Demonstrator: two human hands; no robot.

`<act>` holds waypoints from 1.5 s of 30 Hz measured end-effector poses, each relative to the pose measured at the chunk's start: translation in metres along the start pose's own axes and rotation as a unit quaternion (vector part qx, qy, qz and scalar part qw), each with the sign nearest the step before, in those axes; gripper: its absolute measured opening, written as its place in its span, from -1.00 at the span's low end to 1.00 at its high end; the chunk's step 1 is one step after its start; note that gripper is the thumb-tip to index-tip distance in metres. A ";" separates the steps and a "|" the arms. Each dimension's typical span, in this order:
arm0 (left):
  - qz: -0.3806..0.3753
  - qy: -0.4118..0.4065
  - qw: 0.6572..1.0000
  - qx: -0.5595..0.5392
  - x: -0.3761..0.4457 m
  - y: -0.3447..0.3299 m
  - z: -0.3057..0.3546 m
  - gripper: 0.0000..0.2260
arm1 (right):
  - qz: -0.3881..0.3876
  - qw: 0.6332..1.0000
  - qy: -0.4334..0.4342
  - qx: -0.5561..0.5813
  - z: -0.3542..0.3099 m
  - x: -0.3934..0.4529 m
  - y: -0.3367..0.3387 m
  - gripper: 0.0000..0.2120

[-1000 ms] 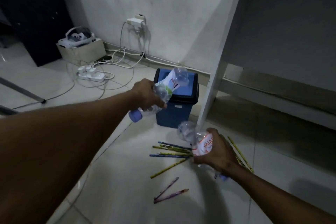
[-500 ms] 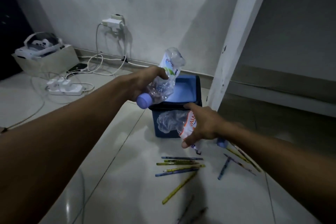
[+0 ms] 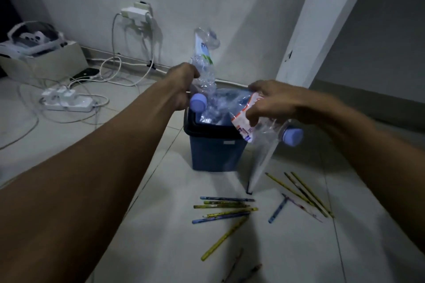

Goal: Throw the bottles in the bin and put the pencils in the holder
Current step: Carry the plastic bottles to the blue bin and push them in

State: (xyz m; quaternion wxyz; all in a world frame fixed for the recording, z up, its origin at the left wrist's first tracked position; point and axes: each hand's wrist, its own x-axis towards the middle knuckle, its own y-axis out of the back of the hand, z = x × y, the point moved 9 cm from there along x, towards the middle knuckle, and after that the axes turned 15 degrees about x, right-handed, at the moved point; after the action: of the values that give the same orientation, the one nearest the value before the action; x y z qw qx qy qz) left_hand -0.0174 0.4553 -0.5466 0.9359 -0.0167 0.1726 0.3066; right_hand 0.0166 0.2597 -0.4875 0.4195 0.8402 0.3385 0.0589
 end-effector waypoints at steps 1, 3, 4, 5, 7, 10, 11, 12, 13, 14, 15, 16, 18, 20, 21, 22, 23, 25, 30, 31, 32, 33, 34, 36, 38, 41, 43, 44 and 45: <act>0.027 -0.004 0.999 0.017 0.004 0.008 -0.002 -0.91 | 0.008 1.000 -0.004 0.004 -0.002 0.001 0.004 -0.27; 0.072 -0.026 0.996 0.038 0.009 0.022 0.000 -0.94 | 0.036 0.999 -0.005 -0.029 -0.006 0.006 0.010 -0.13; 0.083 -0.038 0.995 0.039 0.011 0.027 0.003 -0.96 | 0.051 0.998 -0.001 -0.046 -0.009 0.008 0.013 -0.13; 0.086 -0.046 0.995 0.037 0.010 0.031 0.005 -0.93 | 0.062 0.997 0.004 -0.053 -0.012 0.010 0.014 -0.16; 0.093 -0.057 0.994 0.028 0.009 0.036 0.008 -0.80 | 0.076 0.994 0.023 -0.071 -0.019 0.012 0.015 -0.28; 0.094 -0.064 0.993 0.013 0.008 0.034 0.006 -0.62 | 0.080 0.990 0.056 -0.105 -0.027 0.015 0.012 -0.44; 0.102 -0.069 0.992 0.016 0.005 0.032 0.007 -0.60 | 0.089 0.987 0.070 -0.117 -0.030 0.017 0.011 -0.46; 0.111 -0.079 0.990 0.025 0.006 0.031 0.008 -0.62 | 0.105 0.982 0.088 -0.131 -0.034 0.018 0.013 -0.50; 0.124 -0.091 0.987 0.048 0.006 0.030 0.010 -0.65 | 0.122 0.976 0.105 -0.145 -0.037 0.020 0.014 -0.54; 0.136 -0.106 0.982 0.082 0.008 0.029 0.012 -0.68 | 0.139 0.970 0.121 -0.159 -0.040 0.022 0.015 -0.58; 0.147 -0.123 0.973 0.127 0.007 0.029 0.016 -0.73 | 0.156 0.963 0.136 -0.174 -0.044 0.022 0.016 -0.61; 0.158 -0.143 0.962 0.171 0.008 0.029 0.020 -0.74 | 0.173 0.954 0.150 -0.193 -0.046 0.023 0.017 -0.64; 0.180 -0.176 0.935 0.251 0.008 0.031 0.027 -0.63 | 0.206 0.932 0.183 -0.234 -0.054 0.021 0.017 -0.69; 0.202 -0.176 0.906 0.327 0.010 0.033 0.029 -0.50 | 0.231 0.913 0.209 -0.264 -0.061 0.019 0.014 -0.73; 0.211 -0.175 0.894 0.355 0.012 0.033 0.030 -0.47 | 0.238 0.906 0.213 -0.276 -0.062 0.021 0.012 -0.73; 0.220 -0.175 0.884 0.375 0.014 0.033 0.031 -0.43 | 0.244 0.900 0.217 -0.288 -0.062 0.023 0.010 -0.73; 0.227 -0.175 0.875 0.390 0.016 0.031 0.031 -0.39 | 0.247 0.896 0.219 -0.299 -0.062 0.025 0.007 -0.72; 0.229 -0.174 0.863 0.415 0.020 0.025 0.029 -0.31 | 0.247 0.890 0.219 -0.315 -0.059 0.028 0.001 -0.69; 0.221 -0.164 0.859 0.431 0.030 0.015 0.020 -0.34 | 0.227 0.897 0.214 -0.313 -0.046 0.036 -0.015 -0.65; 0.223 -0.161 0.859 0.432 0.032 0.016 0.019 -0.38 | 0.226 0.899 0.212 -0.309 -0.044 0.038 -0.019 -0.66; 0.226 -0.158 0.859 0.432 0.034 0.017 0.018 -0.41 | 0.225 0.903 0.210 -0.301 -0.040 0.041 -0.022 -0.66; 0.229 -0.157 0.859 0.431 0.035 0.018 0.017 -0.44 | 0.222 0.908 0.205 -0.291 -0.035 0.045 -0.027 -0.67; 0.230 -0.156 0.860 0.429 0.035 0.019 0.016 -0.45 | 0.218 0.912 0.202 -0.283 -0.030 0.049 -0.033 -0.68; 0.229 -0.159 0.860 0.427 0.034 0.020 0.015 -0.45 | 0.213 0.917 0.198 -0.273 -0.017 0.059 -0.044 -0.68; 0.224 -0.163 0.861 0.426 0.033 0.020 0.014 -0.43 | 0.208 0.924 0.195 -0.254 -0.004 0.069 -0.055 -0.72; 0.224 -0.170 0.862 0.422 0.030 0.020 0.014 -0.42 | 0.190 0.936 0.197 -0.221 0.010 0.079 -0.072 -0.78; 0.224 -0.171 0.863 0.419 0.030 0.021 0.013 -0.44 | 0.195 0.936 0.196 -0.219 0.015 0.083 -0.076 -0.77; 0.224 -0.171 0.864 0.418 0.031 0.022 0.013 -0.46 | 0.202 0.933 0.195 -0.225 0.015 0.085 -0.076 -0.77; 0.224 -0.172 0.864 0.416 0.031 0.023 0.013 -0.48 | 0.209 0.930 0.193 -0.234 0.014 0.087 -0.076 -0.78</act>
State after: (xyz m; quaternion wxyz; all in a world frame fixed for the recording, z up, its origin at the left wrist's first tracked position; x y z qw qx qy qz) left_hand -0.0036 0.4934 -0.5426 0.7769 0.4663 0.1196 0.4058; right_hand 0.0488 0.3356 -0.5695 0.5094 0.7421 0.2064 0.3836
